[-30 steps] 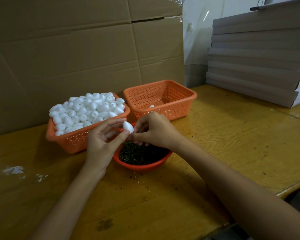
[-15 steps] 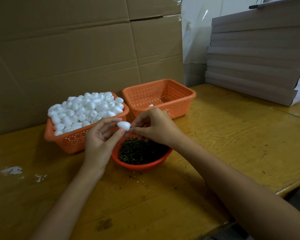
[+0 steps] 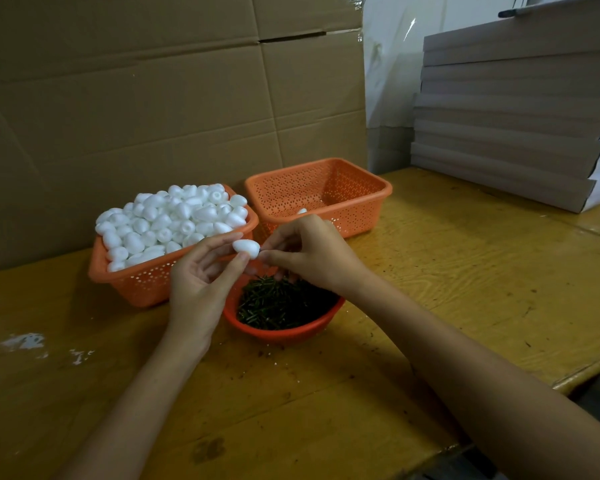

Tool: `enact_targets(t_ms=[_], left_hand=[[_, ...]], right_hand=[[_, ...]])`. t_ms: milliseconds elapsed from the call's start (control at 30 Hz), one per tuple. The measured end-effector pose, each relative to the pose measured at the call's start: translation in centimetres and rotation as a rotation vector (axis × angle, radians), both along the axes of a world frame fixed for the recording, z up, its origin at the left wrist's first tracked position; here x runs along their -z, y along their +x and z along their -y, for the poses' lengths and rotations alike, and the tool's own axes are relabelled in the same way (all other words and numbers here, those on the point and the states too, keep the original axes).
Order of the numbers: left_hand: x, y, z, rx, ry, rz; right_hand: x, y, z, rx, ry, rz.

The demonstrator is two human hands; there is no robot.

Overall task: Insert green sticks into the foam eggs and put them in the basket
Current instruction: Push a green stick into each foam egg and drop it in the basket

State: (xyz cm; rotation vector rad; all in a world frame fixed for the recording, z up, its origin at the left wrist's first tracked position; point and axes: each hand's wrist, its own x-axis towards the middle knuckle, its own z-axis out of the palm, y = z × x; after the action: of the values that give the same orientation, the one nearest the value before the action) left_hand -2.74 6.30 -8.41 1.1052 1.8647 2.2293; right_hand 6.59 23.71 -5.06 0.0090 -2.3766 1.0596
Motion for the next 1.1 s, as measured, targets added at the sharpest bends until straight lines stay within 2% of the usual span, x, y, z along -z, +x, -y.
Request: enact_targets(t_ms=[200, 400, 600, 1100], left_hand=[[0.0, -0.2, 0.0, -0.025, 0.012, 0.003], [0.3, -0.6, -0.1, -0.072, -0.021, -0.028], [0.2, -0.6, 0.0, -0.066, -0.018, -0.026], [-0.2, -0.3, -0.1, -0.073, -0.023, -0.007]], right_hand=[[-0.7, 0.0, -1.2, 0.166, -0.054, -0.121], [-0.8, 0.1, -5.0, 0.442, -0.117, -0.262], [0.1, -0.6, -7.6, 0.664, -0.075, -0.257], [0.8, -1.1, -8.3, 0.725, 0.022, -0.21]])
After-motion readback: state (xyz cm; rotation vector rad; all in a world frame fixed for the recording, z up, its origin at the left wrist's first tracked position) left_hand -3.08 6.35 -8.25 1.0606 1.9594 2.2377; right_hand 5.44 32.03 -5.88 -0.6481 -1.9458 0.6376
